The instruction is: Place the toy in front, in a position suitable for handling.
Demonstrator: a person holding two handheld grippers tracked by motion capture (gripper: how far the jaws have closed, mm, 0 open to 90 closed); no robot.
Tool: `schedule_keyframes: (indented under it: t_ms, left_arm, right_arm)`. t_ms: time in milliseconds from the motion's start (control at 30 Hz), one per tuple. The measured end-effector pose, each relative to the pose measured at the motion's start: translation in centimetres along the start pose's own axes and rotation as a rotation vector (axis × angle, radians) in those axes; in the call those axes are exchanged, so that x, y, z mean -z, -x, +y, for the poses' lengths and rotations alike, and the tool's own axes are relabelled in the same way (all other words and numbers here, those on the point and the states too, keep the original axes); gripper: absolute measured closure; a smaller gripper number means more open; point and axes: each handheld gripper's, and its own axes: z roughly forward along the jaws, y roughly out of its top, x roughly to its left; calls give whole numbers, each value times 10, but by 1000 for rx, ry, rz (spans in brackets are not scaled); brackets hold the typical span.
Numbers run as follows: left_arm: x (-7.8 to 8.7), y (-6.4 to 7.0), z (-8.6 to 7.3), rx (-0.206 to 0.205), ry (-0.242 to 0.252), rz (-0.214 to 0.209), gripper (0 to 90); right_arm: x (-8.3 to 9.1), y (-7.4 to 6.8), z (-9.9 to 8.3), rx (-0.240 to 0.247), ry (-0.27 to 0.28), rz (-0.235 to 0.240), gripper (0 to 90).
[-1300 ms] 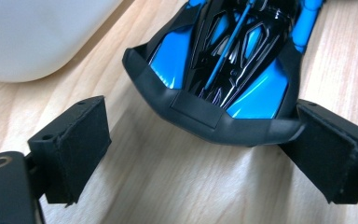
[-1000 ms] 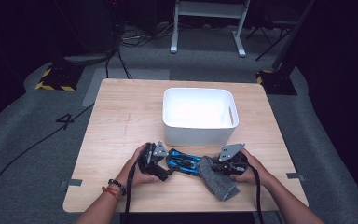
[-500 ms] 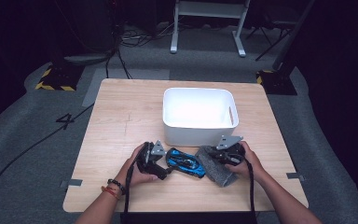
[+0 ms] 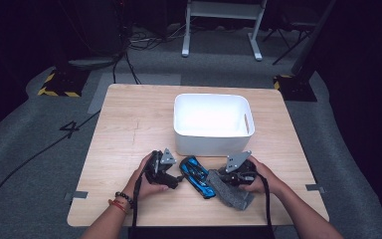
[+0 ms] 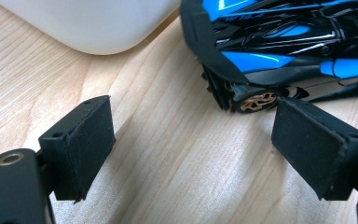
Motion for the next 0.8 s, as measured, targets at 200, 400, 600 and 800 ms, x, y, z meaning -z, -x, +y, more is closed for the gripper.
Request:
schedule_keyframes:
  t_ms: [200, 400, 600, 800]
  left_arm:
    - [-2, 1, 3, 14, 3, 19, 140]
    - [7, 2, 5, 25, 37, 14, 178]
    - [8, 5, 13, 56, 90, -17, 177]
    - [-2, 1, 21, 109, 108, -46, 221]
  right_arm:
    - [-2, -23, 4, 45, 4, 46, 771]
    - [-4, -32, 3, 36, 35, 31, 764]
    - [-7, -36, 4, 40, 55, 48, 765]
    - [-12, -46, 12, 68, 56, 66, 766]
